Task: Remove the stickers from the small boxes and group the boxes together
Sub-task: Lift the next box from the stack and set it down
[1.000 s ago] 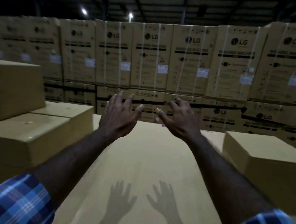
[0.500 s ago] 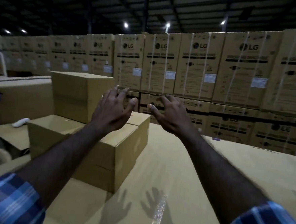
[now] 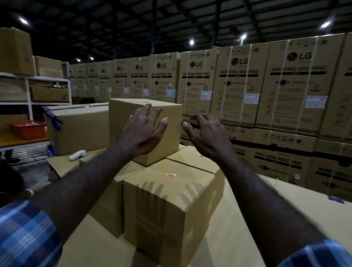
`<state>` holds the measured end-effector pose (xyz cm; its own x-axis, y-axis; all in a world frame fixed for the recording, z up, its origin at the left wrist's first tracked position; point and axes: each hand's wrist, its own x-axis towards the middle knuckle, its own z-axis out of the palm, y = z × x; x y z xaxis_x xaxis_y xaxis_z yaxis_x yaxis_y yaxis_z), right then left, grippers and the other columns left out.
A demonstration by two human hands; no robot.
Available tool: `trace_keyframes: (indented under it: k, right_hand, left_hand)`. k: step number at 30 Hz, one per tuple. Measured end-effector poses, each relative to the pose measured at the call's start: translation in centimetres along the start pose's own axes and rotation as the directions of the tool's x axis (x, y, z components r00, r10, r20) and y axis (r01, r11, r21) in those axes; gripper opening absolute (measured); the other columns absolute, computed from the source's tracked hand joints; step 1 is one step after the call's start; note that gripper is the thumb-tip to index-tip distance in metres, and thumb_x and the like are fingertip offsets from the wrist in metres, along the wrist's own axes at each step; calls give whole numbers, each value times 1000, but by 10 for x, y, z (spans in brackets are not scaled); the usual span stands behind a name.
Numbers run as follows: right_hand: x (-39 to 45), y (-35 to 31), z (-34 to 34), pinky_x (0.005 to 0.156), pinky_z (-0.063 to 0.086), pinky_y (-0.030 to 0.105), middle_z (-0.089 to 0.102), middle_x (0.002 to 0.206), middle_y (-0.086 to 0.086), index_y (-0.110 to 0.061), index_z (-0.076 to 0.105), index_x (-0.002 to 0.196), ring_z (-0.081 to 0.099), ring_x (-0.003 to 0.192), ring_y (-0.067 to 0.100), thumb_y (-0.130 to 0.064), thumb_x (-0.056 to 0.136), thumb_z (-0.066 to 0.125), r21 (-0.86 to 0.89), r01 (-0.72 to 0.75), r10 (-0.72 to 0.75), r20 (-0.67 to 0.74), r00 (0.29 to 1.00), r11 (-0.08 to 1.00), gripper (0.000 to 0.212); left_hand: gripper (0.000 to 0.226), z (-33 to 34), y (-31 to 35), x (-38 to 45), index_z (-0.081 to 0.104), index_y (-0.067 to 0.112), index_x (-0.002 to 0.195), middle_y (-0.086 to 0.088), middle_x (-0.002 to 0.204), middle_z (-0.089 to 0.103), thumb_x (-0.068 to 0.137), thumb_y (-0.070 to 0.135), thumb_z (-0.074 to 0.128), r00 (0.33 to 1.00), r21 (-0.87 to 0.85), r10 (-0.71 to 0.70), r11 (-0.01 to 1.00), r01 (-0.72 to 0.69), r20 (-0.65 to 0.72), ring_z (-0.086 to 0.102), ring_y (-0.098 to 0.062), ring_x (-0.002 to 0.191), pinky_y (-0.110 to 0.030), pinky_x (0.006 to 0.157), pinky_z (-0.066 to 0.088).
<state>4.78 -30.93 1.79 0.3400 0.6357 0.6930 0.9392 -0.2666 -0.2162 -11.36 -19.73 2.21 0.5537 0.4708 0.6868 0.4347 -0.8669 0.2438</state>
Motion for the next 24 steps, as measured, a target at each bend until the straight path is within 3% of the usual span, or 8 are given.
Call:
trace_keyframes:
  k: [12, 19, 24]
  right_hand:
    - [91, -16, 105, 101, 40, 42, 44, 143, 5, -21, 42, 140, 38, 131, 21, -55, 97, 38, 3, 34, -34, 19, 999, 999, 55]
    - [136, -40, 165, 104, 39, 43, 40, 147, 6, -23, 33, 146, 36, 133, 23, -54, 97, 39, -47, -58, 58, 6, 998, 997, 58]
    - [174, -63, 195, 106, 37, 48, 27, 155, 7, -26, 19, 151, 30, 137, 27, -55, 96, 39, 25, -173, 173, -32, 984, 985, 65]
  left_hand:
    - [59, 51, -109, 77, 26, 20, 151, -11, 159, 18, 100, 50, 28, 1000, -13, -28, 1000, 29, 12, 15, -26, 146, -50, 116, 20]
    - [60, 67, -188, 133, 26, 23, 151, -11, 159, 19, 99, 53, 29, 999, -71, 30, 997, -28, 30, 14, -28, 146, -52, 116, 21]
    - [63, 72, -243, 177, 24, 26, 151, -10, 159, 17, 97, 59, 28, 998, -90, 28, 996, -23, 56, 14, -29, 145, -53, 114, 21]
